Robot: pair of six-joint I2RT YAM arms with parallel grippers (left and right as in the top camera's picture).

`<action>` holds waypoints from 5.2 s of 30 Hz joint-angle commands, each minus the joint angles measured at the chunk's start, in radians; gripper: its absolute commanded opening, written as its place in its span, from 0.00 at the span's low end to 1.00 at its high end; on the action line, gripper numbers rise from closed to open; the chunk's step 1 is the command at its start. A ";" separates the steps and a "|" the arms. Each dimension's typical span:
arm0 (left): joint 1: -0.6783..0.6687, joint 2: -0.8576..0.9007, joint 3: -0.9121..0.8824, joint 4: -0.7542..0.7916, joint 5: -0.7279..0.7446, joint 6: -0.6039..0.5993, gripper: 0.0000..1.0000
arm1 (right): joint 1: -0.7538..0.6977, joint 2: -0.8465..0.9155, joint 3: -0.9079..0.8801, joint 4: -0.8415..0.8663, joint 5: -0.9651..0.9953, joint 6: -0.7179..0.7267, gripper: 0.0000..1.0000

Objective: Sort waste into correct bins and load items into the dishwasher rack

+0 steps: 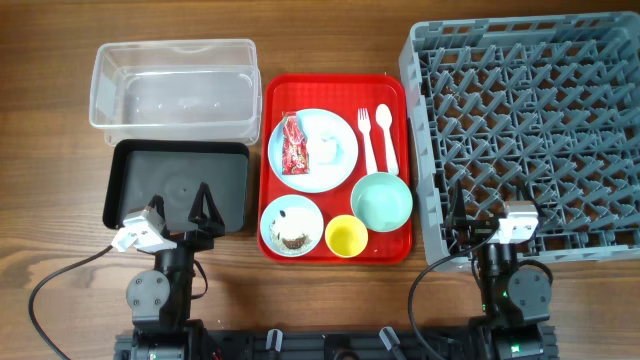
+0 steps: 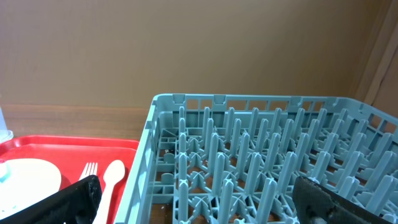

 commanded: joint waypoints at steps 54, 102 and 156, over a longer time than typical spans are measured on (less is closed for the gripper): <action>0.005 -0.006 0.001 0.118 0.268 0.003 1.00 | -0.004 -0.002 0.009 0.046 -0.427 0.089 0.99; -0.560 1.312 1.126 -0.727 0.228 0.008 0.91 | -0.004 0.926 1.077 -0.827 -0.520 0.268 1.00; -0.329 1.281 1.204 -0.705 0.967 -0.040 0.04 | -0.002 0.932 1.076 -0.636 -1.004 0.225 0.83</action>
